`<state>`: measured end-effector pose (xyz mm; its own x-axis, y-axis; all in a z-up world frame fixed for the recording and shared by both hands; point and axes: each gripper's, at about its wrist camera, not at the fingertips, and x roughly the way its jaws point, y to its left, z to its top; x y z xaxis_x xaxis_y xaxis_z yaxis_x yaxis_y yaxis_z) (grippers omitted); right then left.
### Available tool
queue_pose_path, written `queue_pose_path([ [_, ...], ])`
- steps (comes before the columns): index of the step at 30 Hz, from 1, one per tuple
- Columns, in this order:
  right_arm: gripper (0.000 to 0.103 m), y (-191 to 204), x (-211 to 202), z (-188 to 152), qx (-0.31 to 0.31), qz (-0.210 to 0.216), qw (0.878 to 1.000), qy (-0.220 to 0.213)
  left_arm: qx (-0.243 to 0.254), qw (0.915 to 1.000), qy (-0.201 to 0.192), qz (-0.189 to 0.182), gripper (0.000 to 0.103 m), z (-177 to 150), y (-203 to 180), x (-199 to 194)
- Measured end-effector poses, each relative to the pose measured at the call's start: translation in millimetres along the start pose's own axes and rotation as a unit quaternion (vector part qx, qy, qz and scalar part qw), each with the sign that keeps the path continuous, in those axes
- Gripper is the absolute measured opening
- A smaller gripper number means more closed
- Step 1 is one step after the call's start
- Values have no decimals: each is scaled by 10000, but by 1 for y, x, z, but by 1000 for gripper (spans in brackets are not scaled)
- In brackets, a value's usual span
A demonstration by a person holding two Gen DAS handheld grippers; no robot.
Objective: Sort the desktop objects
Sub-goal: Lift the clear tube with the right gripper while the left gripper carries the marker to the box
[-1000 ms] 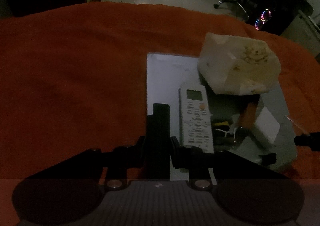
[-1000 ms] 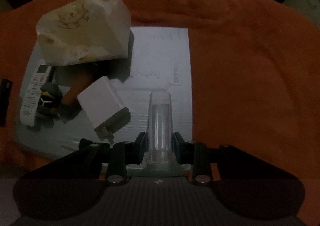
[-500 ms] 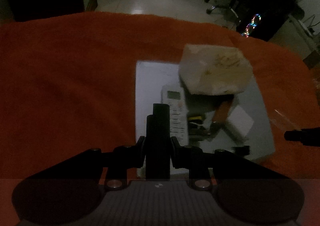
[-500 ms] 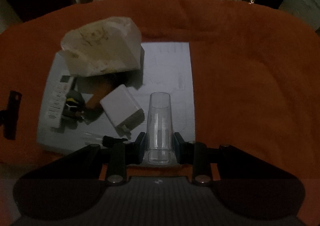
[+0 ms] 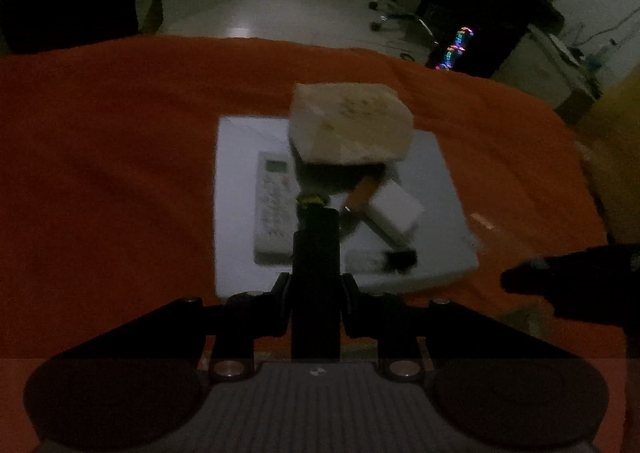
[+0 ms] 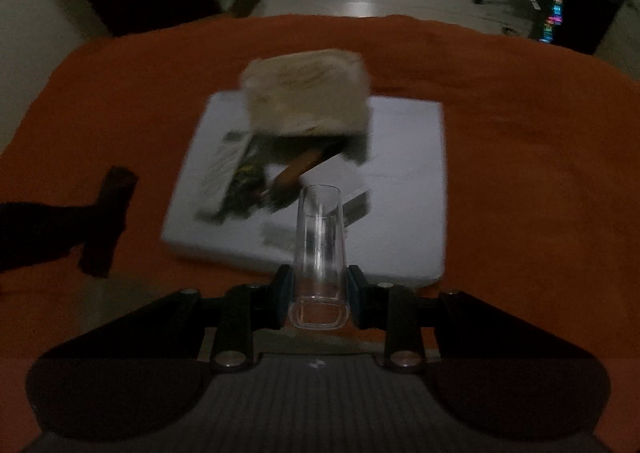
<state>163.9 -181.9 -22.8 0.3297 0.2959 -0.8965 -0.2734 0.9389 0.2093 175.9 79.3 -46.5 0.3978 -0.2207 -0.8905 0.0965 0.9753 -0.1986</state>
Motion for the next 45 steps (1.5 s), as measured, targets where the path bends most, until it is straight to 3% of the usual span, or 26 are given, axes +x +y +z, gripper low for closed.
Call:
queue_pose_path([
  [9,31,41,-16,-37,-496,476,9975,151,-23,9999,115,47,21,-28,-7,-15],
  [19,31,37,-6,-70,-173,178,9993,295,13,9993,355,135,21,-74,-20,4],
  [27,31,38,23,-96,-309,66,9966,766,186,9977,613,237,21,-108,-31,32],
  [45,31,41,99,-130,-570,-479,9880,1355,361,9905,1120,711,21,-144,-44,97],
])
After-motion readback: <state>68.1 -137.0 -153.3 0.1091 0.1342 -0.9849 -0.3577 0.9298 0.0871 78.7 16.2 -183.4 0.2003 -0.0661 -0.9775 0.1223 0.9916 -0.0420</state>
